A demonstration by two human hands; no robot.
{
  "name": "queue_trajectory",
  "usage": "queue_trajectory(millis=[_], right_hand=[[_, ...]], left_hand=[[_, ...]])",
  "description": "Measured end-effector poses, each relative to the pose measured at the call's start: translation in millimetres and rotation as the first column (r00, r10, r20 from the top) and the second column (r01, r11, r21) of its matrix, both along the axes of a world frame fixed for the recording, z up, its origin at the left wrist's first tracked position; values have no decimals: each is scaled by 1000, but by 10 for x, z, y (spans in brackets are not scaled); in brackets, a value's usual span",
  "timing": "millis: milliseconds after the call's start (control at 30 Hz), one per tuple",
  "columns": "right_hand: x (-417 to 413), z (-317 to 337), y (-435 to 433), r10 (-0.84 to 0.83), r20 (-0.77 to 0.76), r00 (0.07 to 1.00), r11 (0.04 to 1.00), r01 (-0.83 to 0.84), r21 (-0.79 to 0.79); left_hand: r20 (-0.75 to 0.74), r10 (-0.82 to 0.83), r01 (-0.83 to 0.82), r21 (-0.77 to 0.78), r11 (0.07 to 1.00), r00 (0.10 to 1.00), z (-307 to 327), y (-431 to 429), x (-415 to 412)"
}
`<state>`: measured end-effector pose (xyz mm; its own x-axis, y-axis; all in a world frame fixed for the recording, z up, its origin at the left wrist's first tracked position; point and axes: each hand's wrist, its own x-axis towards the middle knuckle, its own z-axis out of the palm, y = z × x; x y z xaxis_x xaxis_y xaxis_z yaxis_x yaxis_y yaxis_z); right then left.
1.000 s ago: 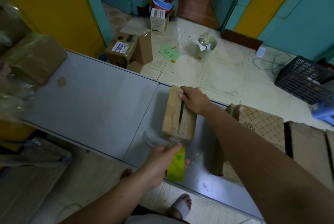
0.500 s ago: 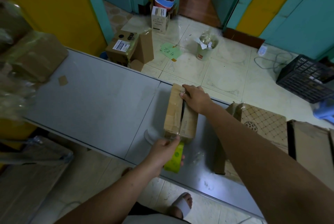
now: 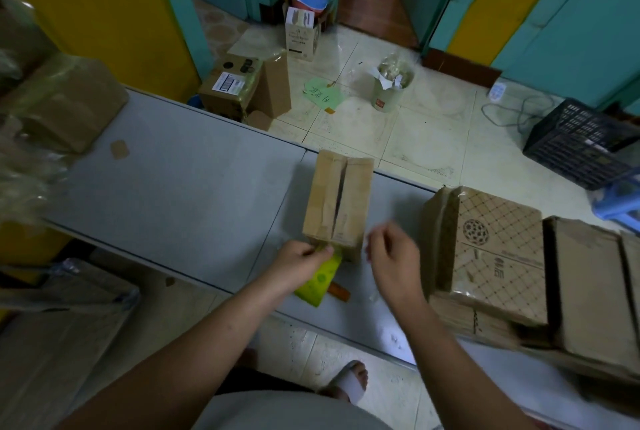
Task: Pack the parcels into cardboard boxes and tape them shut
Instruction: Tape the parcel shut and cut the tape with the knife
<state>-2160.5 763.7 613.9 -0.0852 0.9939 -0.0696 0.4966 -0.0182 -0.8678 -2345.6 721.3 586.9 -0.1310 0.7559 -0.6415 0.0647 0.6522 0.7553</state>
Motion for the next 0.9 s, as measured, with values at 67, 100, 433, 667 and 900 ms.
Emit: queue_trajectory(millis=[67,100,433,667,900], right_hand=[[136,-326,-284,139,185,973,983,-113,-143],[149,-450,-374,245,290,925,962,-195,-189],[-43,-997,-306,523,545,655,851,-444,-282],[504,-114,-552,603,575,552,797,-407,-446],[931,532,-733,349,472,810,930,-237,-281]], left_hand=[[-19,-5,5,10,1000,1000,-27,2,-85],[-26,5,-4,23,1000,1000,-47,0,-119],[-119,-80,90,78,993,990,-83,46,-201],[-174,-114,135,113,984,978,-99,22,-312],[-80,63,-41,252,967,995,-137,-141,-285]])
